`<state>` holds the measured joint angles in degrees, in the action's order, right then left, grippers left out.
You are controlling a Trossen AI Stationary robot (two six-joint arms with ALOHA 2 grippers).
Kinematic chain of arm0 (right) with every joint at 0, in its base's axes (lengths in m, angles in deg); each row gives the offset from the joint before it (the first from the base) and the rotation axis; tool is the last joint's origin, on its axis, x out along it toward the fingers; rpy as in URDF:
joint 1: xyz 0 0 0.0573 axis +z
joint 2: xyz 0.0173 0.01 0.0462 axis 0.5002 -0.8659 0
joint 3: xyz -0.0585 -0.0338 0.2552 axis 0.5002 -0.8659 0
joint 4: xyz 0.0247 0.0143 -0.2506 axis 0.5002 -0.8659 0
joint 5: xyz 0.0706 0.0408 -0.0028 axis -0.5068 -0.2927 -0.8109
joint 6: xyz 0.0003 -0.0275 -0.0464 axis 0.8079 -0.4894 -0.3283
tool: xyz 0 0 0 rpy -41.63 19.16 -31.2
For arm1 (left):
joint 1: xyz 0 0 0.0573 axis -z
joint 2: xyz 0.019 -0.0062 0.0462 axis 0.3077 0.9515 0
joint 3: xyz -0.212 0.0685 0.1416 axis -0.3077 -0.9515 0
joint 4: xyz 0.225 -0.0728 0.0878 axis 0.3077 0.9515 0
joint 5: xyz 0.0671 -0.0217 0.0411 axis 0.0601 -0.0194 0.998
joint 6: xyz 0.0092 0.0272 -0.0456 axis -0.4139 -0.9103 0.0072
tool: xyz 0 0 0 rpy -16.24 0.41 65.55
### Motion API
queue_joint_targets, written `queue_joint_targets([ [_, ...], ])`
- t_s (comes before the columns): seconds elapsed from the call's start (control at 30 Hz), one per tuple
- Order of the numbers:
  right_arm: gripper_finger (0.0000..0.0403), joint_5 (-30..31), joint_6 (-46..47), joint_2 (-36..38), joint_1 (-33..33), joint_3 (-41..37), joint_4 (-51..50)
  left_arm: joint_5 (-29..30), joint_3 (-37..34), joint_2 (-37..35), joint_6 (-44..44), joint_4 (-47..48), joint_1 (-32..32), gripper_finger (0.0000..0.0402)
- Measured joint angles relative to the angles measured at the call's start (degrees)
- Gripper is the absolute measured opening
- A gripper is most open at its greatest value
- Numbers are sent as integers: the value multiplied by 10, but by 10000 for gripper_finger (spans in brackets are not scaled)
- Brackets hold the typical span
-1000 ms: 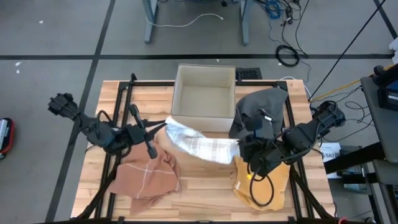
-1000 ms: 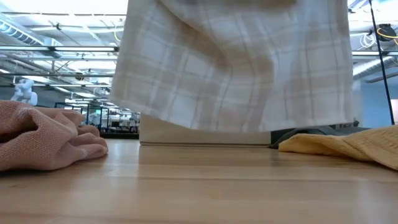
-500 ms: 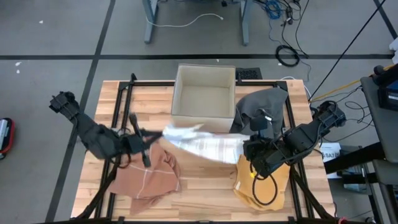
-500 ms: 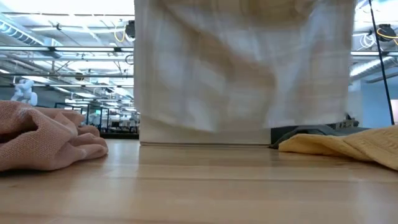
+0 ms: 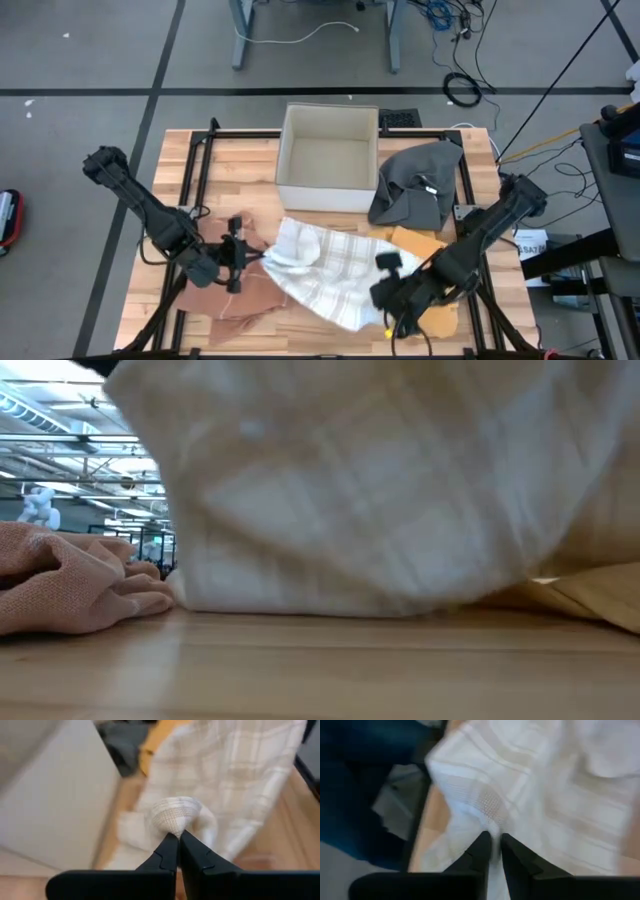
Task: Fold towel
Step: Fold the white patterned towel
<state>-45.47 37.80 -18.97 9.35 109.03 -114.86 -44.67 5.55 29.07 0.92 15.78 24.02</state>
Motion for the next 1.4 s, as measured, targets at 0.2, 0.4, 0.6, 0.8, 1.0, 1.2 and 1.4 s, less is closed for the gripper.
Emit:
queue_joint_targets([
  [0.2,84,-34,13,-59,19,-39,135,-71,-27,0,24,-38,52,17],
  [0.4,136,-15,21,-91,24,-39,161,-116,-28,0,44,-47,90,31],
  [0.6,150,11,44,-105,23,-39,144,-126,-28,0,82,-3,112,61],
  [0.8,147,-14,70,-114,37,-39,182,-126,-28,0,122,67,123,76],
  [1.0,144,-15,62,-141,51,-39,243,-124,-28,0,103,48,127,78],
  [1.2,144,-15,61,-184,53,-39,264,-122,-28,0,171,119,126,78],
  [1.4,144,12,-9,-202,38,-39,262,-103,-28,0,167,144,123,78],
])
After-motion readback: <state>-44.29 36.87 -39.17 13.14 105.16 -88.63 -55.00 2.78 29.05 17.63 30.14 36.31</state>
